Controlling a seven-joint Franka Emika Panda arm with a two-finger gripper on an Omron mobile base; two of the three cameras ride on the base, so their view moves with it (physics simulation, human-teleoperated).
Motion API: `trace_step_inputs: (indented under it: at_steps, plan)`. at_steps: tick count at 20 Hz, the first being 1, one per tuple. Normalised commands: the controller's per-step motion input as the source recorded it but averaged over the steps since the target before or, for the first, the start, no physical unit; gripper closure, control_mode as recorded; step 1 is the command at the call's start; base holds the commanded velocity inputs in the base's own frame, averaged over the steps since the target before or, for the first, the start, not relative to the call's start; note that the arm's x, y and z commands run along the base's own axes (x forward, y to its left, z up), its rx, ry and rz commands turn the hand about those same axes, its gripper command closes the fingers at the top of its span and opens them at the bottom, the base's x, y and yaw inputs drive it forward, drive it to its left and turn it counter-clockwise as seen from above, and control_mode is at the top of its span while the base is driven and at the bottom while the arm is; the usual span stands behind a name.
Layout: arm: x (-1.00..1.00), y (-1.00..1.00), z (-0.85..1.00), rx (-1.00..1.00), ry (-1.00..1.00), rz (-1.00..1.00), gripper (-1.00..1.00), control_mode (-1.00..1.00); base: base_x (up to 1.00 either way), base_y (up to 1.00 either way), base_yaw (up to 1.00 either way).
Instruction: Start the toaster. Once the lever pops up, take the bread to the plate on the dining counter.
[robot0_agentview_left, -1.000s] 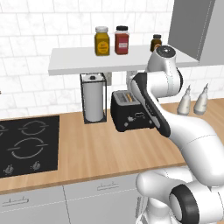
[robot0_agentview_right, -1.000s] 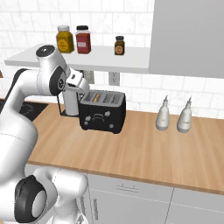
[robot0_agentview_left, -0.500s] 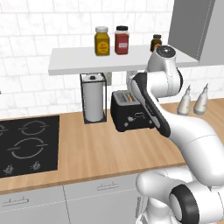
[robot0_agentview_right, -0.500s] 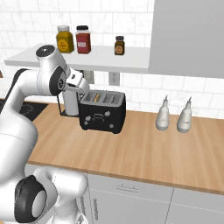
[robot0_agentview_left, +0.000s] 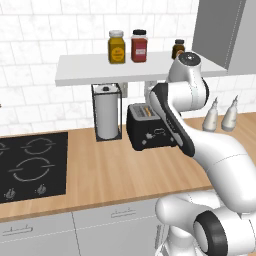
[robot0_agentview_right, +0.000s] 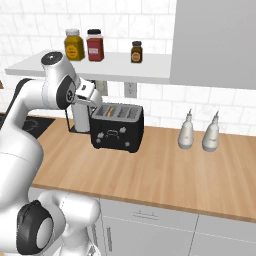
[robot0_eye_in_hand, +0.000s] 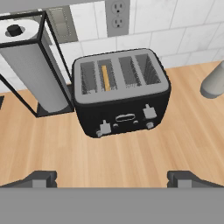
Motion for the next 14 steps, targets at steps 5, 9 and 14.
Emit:
trace_step_inputs:
  at_steps: [5,9,14]
  plan:
    - [0.0,0.0,0.0,0.0,0.0,0.0,-1.0,-1.0,0.0,0.0,0.0]
    - [0.0,0.0,0.0,0.0,0.0,0.0,-1.0,-1.0,0.0,0.0,0.0]
    - [0.0,0.0,0.0,0.0,0.0,0.0,-1.0,-1.0,0.0,0.0,0.0]
